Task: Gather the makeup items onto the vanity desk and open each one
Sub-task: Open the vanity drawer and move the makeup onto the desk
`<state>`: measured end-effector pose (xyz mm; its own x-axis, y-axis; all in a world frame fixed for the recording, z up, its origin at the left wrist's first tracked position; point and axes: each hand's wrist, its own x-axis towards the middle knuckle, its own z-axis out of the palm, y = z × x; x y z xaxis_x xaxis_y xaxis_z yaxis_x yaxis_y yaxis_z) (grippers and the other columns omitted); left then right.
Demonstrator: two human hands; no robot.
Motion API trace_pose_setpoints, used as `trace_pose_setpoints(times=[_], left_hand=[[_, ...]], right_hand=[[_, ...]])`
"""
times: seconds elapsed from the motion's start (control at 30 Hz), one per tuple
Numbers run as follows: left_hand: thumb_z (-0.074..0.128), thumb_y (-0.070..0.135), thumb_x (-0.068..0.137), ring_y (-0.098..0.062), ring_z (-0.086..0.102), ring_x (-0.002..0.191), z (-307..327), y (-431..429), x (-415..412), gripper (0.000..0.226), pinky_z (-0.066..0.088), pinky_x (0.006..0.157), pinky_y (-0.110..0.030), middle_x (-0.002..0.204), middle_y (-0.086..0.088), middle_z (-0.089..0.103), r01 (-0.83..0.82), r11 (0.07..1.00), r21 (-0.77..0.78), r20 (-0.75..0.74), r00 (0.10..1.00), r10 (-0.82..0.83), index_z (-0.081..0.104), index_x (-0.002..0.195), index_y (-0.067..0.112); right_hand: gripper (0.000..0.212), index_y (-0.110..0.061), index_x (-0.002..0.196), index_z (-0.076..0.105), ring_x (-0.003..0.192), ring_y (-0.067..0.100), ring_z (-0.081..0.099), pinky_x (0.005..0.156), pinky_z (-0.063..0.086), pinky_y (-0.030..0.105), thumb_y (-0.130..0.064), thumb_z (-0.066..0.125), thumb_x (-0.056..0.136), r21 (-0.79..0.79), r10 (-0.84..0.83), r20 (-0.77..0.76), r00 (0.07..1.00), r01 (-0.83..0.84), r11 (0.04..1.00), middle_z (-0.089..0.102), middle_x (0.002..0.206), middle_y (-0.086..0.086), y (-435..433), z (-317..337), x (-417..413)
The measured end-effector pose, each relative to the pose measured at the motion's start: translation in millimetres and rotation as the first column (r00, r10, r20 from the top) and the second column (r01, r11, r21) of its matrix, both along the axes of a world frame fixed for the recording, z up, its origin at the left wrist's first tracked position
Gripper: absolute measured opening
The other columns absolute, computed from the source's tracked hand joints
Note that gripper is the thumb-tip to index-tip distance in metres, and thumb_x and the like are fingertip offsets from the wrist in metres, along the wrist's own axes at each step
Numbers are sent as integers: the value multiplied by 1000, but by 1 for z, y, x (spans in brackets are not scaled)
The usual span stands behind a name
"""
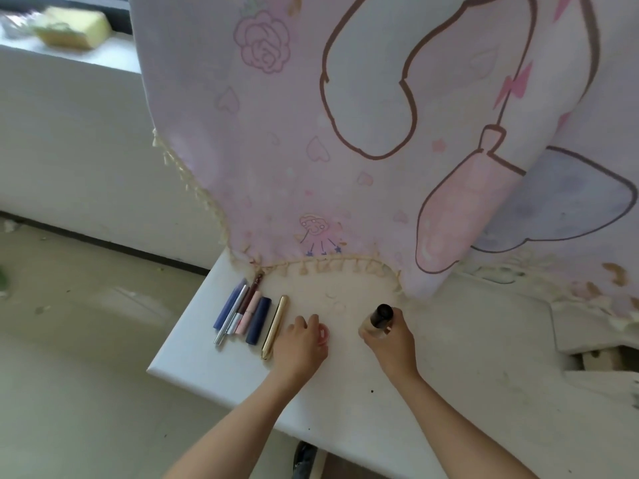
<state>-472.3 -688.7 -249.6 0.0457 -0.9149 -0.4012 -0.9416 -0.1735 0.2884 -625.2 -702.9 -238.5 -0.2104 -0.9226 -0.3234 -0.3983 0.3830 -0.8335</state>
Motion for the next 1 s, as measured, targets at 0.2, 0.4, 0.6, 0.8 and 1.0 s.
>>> trace_pose_setpoints(times=[0.2, 0.4, 0.6, 0.8, 1.0], left_hand=[[48, 38, 89, -21, 47, 117, 9, 17, 2, 51, 43, 85, -30, 127, -3, 47, -14, 992, -122, -47, 999, 9, 35, 134, 18], [46, 32, 92, -23, 50, 115, 28, 35, -27, 43, 43, 87, -32, 129, -5, 52, 20, 959, -283, -170, 983, -71, 45, 131, 14], [41, 34, 95, -17, 58, 105, 45, 88, -97, 37, 41, 86, -26, 120, 1, 61, 248, 927, -280, -195, 931, -308, 50, 128, 20], [39, 31, 95, -15, 51, 113, 29, 168, -163, 34, 39, 88, -25, 120, 1, 60, 379, 916, -134, -215, 891, -400, 54, 122, 18], [43, 31, 91, -23, 53, 107, 1, 237, -205, 29, 41, 84, -33, 111, -3, 63, 392, 919, -37, -140, 909, -393, 62, 110, 18]], right_hand=[[23, -19, 97, 49, 85, 19, 52, 66, 40, 26, -12, 61, 78, 18, 111, -18, 994, -111, 994, 51, 89, -1, 2, -2, -5], [67, -15, 138, 32, 120, 21, 46, 91, 35, 22, -8, 66, 80, 29, 53, -76, 996, -51, 998, 41, 134, 6, 49, 5, -56], [49, -11, 127, 47, 101, 20, 53, 82, 37, 24, -6, 65, 82, -10, -117, -168, 979, 117, 993, 53, 111, 3, 137, 9, -142], [33, -7, 116, 56, 94, 21, 54, 80, 39, 26, -6, 62, 83, 24, -197, -216, 956, 207, 978, 60, 106, 10, 222, 6, -218], [26, -5, 109, 59, 95, 24, 57, 77, 40, 27, -13, 63, 84, 110, -200, -278, 939, 238, 965, 62, 105, 10, 304, -11, -276]])
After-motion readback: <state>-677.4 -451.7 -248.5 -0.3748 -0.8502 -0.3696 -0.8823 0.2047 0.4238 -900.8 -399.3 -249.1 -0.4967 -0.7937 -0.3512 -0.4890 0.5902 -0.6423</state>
